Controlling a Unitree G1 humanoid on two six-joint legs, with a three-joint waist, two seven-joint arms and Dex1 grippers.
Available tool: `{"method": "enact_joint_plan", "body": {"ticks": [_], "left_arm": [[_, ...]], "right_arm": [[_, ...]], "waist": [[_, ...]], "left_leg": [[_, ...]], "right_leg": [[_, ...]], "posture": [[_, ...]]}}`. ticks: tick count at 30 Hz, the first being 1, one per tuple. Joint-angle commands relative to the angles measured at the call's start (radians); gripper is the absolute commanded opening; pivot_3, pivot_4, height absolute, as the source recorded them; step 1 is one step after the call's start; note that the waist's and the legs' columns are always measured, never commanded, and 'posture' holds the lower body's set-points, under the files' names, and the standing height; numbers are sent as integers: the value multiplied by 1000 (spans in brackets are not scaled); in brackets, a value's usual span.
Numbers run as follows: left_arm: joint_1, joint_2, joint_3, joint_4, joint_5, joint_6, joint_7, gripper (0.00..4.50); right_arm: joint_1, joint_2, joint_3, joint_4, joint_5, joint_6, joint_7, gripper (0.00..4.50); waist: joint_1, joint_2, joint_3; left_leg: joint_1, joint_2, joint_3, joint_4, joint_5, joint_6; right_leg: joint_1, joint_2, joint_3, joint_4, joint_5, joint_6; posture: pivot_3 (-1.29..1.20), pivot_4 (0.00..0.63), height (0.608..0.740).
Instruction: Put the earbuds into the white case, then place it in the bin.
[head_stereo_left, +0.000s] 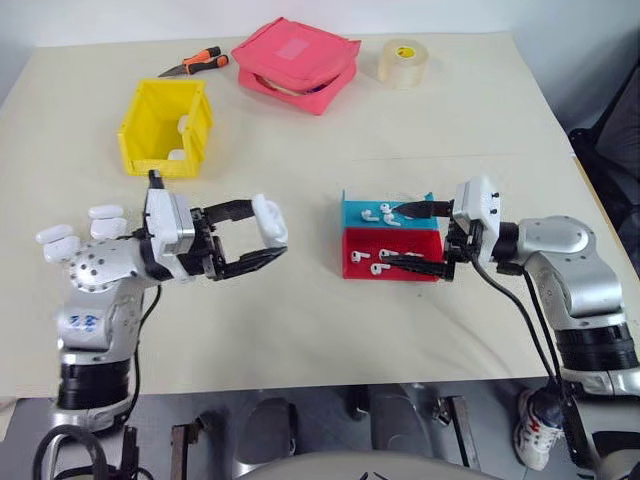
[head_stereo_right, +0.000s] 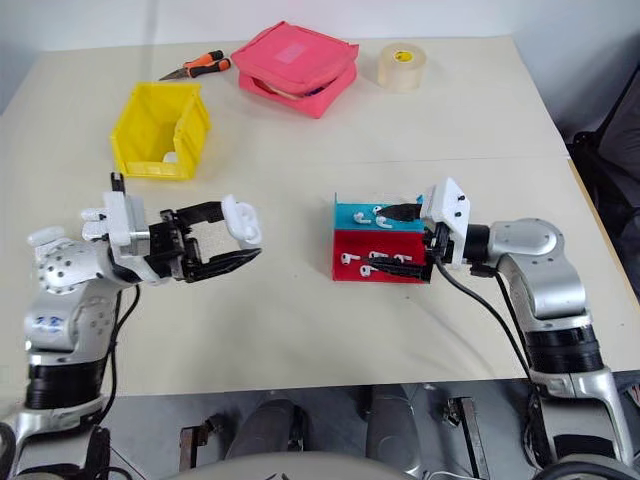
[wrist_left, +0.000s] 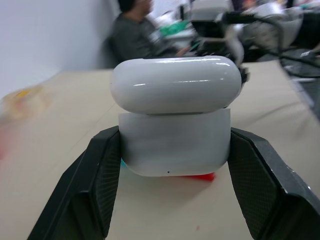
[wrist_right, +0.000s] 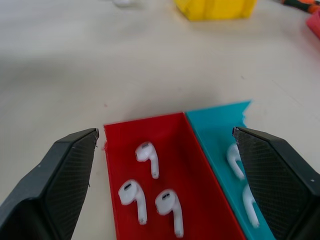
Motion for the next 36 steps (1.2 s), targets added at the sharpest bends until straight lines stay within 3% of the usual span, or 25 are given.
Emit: {"method": "enact_joint_plan", "body": {"ticks": [1, 5, 11, 18, 29, 36], "left_arm": [[-71, -13, -17, 77, -51, -85, -117, 2789], [-189, -40, -9, 215, -82, -144, -206, 2789], [-315, -53, 65, 355, -199, -63, -232, 2789], [-428, -61, 42, 511, -155, -89, -320, 2789], [-241, -222, -121, 400, -53, -176, -306, 2789], [-175, -250, -153, 328, -46, -153, -234, 2789]], "right_arm": [[42, -39, -31, -129, -8, 65, -70, 4500], [118, -46, -68, -227, 13, 97, -131, 4500], [236, -53, -129, -339, 48, 125, -194, 4500], [286, -61, -160, -382, 73, 144, -218, 4500], [289, -87, -139, -383, 58, 168, -220, 4500], [298, -104, -127, -384, 44, 179, -231, 4500]], "waist": [[0, 0, 0], [5, -1, 0], [4, -1, 0], [3, -1, 0], [3, -2, 1], [10, -2, 1]], "left_leg": [[0, 0, 0, 0, 0, 0], [-1, 0, 0, 0, 0, 1], [-1, 0, -1, 1, -1, 2], [-1, 0, -1, 1, -1, 3], [-1, -1, -1, 1, -2, 6], [-1, 0, -1, 1, -2, 6]], "right_leg": [[0, 0, 0, 0, 0, 0], [1, 0, 0, 0, 0, 0], [2, 0, -1, -2, 1, 1], [3, 1, 0, -3, 1, 1], [4, 2, 0, -8, 2, 4], [4, 2, 1, -8, 3, 3]], "posture": [[0, 150, 740], [0, 150, 740], [0, 150, 740], [0, 150, 740], [0, 150, 740], [0, 150, 740]]}}
